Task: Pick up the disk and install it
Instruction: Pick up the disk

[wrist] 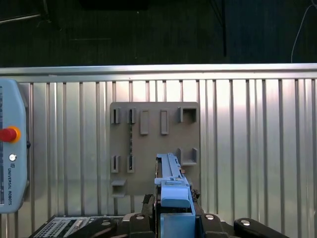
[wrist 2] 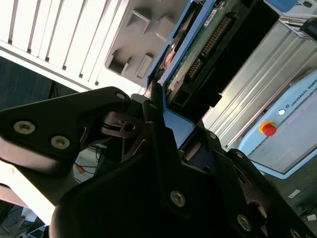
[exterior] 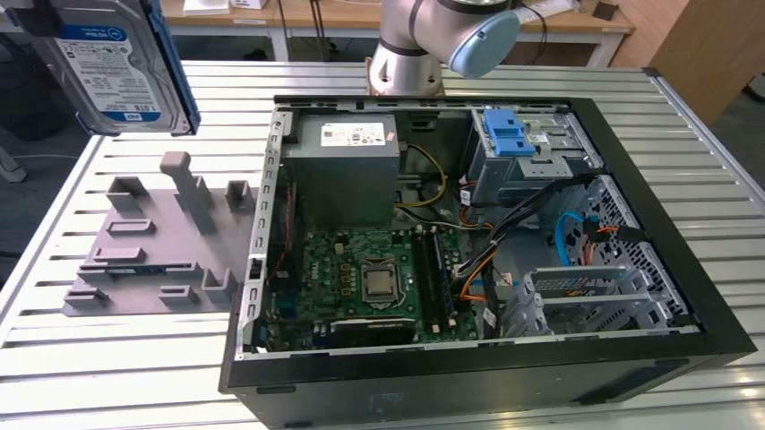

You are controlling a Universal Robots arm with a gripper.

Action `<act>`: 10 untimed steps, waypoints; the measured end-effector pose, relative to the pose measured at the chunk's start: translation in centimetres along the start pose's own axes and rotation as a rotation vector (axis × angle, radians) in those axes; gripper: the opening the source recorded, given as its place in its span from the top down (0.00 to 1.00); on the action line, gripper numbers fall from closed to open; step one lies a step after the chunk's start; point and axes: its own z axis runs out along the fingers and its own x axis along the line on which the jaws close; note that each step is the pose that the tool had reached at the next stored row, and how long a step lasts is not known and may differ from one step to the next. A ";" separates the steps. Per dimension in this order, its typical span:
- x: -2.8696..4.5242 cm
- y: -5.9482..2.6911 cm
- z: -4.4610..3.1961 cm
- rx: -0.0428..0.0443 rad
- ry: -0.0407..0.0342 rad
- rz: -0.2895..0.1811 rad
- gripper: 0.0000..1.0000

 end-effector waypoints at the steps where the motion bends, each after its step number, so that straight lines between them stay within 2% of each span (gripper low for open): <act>1: 0.04 -0.15 0.00 0.0000 0.0000 0.000 0.64; 10: 0.35 -1.39 0.00 -0.0003 0.0000 0.000 0.64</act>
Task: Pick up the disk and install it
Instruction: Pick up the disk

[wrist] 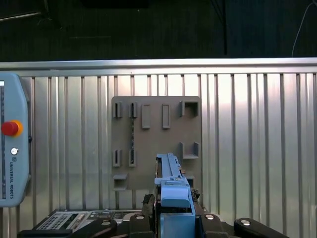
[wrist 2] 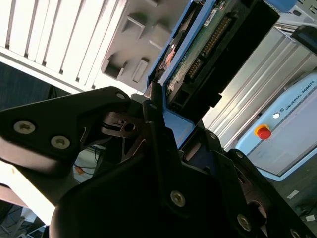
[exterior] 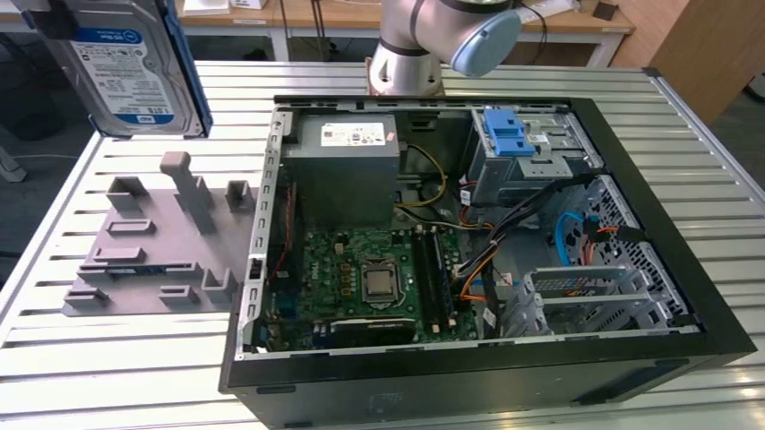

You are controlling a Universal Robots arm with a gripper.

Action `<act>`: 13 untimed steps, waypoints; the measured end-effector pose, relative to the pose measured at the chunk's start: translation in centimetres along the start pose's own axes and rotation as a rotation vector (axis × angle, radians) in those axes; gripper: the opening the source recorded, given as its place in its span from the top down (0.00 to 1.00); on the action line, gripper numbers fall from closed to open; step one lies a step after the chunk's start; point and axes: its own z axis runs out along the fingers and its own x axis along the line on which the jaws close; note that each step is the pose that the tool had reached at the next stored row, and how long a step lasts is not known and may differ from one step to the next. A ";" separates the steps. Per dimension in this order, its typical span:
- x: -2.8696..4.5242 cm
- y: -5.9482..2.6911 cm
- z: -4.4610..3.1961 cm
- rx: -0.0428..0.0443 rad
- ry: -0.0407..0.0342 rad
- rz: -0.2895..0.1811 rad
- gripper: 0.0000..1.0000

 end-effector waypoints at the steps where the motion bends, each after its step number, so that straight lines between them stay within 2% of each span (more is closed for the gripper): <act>1: 0.03 -0.15 0.00 0.0000 0.0000 0.000 0.64; 13: 0.56 -2.11 -0.01 -0.0007 0.0000 0.000 0.64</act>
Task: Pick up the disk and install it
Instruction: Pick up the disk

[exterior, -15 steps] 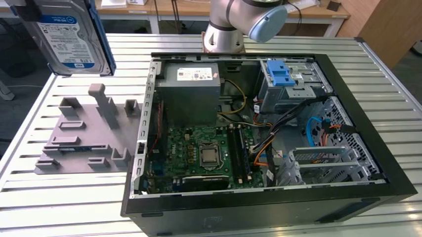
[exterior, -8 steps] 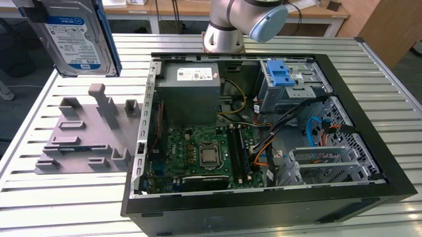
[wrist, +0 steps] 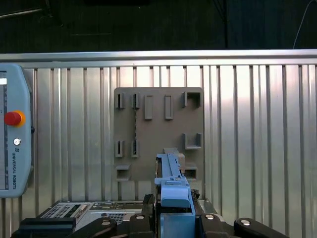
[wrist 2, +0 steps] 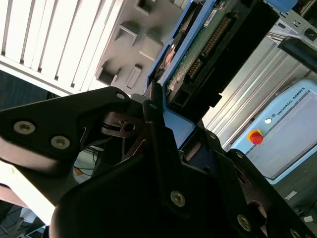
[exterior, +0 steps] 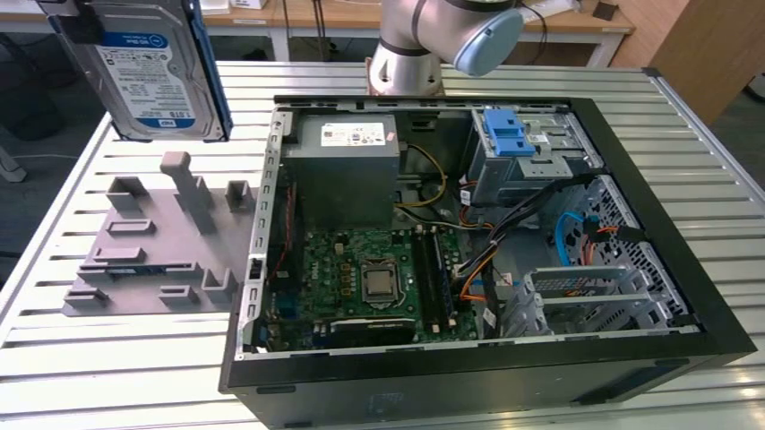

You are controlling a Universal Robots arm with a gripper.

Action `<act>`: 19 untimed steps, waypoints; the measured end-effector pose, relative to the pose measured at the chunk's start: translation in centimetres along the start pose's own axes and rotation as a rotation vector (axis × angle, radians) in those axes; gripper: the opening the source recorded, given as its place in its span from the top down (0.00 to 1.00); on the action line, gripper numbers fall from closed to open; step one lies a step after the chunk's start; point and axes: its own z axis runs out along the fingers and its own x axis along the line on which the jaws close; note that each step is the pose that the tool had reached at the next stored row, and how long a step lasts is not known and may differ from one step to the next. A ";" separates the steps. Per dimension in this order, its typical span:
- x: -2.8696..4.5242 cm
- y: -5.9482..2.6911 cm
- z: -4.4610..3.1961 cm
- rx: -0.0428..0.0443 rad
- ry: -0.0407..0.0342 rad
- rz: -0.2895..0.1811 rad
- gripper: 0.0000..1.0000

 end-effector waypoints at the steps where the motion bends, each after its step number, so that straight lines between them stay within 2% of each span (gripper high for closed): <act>1: 0.04 -0.15 0.00 -0.0001 0.0000 0.000 0.64; 19: 0.71 -2.78 -0.01 -0.0002 0.0000 0.000 0.64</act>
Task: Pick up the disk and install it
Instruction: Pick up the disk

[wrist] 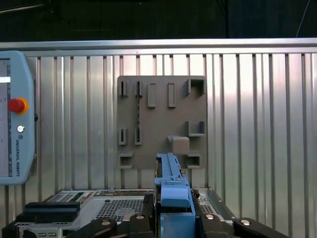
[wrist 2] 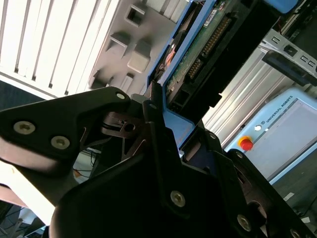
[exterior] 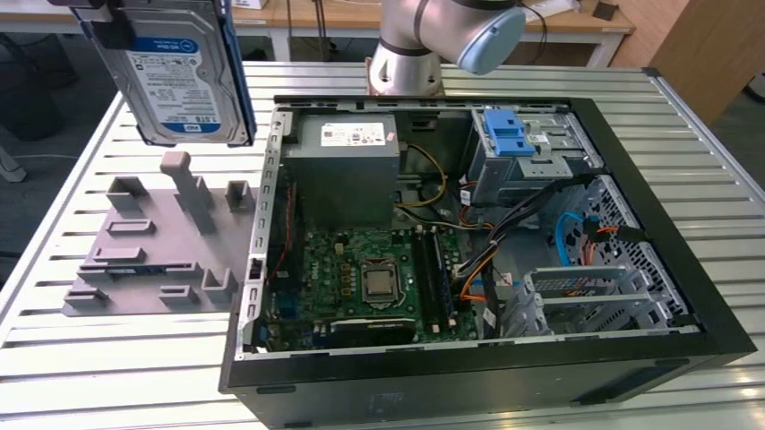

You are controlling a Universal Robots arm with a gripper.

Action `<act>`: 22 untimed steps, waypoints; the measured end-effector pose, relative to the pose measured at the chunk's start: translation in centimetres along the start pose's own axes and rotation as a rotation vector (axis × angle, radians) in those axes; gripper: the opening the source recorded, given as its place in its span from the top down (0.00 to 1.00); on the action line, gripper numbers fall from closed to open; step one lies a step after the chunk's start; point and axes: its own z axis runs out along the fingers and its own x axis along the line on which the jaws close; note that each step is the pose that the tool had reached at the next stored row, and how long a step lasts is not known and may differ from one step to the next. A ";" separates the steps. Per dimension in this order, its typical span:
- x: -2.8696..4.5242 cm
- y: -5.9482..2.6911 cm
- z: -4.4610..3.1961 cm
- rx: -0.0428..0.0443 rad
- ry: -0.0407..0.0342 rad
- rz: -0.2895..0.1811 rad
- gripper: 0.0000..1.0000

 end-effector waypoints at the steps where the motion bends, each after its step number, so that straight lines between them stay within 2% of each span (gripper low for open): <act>1: 0.04 -0.16 0.00 0.0000 0.0000 0.000 0.64; 22: 0.76 -3.20 -0.02 -0.0002 0.0001 0.000 0.64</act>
